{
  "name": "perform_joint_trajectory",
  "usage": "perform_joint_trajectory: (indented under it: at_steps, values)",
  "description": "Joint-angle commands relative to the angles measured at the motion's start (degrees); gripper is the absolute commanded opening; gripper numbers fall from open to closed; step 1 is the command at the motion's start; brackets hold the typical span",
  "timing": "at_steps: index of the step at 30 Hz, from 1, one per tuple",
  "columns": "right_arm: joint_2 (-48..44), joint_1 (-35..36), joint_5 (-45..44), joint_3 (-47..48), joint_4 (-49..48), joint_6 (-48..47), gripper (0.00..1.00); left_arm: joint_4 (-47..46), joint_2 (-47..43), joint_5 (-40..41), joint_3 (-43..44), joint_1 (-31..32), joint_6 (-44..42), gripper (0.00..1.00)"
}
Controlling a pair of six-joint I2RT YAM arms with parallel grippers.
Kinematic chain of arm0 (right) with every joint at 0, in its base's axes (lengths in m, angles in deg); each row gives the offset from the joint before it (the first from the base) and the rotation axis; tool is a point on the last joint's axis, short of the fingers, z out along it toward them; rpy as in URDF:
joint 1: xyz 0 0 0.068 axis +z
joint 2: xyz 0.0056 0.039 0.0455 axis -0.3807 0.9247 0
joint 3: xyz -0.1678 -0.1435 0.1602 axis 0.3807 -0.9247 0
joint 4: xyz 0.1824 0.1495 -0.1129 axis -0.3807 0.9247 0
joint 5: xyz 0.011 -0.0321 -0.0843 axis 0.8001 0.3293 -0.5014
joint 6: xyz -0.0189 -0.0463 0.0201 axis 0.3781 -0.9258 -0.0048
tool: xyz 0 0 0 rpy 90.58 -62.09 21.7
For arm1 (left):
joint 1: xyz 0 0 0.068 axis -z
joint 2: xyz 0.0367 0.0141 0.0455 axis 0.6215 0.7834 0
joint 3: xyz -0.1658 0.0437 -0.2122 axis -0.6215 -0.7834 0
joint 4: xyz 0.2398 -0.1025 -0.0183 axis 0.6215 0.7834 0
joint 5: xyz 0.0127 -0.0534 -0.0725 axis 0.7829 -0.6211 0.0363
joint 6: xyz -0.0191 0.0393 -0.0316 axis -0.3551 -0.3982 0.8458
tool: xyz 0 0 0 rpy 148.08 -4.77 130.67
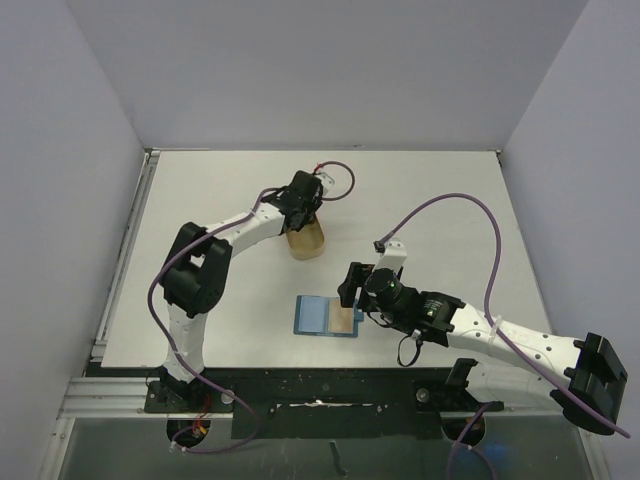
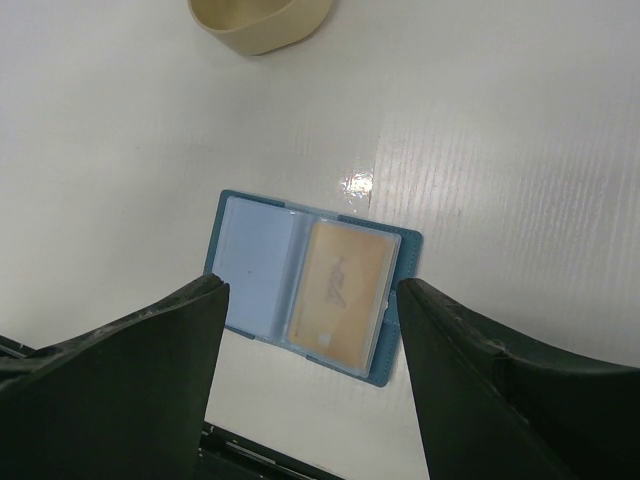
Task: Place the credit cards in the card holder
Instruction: Pick up the credit card from the storage box.
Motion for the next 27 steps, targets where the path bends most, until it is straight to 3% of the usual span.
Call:
perform_joint_trajectory:
  at_steps: [1,21,27]
  values:
    - [-1.36,0.09,-1.76,1.55,-1.11,0.02,0.69,-3.89,0.55,2.34,1.68,0.45,-1.28,0.42]
    - [-2.49,0.05,-1.47,0.99,-0.72,0.55,0.69,-3.08,-0.57,2.77,1.6,1.11,-1.73,0.15]
    - [-3.06,-0.01,-1.57,0.83,-0.57,0.72,0.69,-1.08,-1.18,2.83,2.4,1.76,-0.95,0.01]
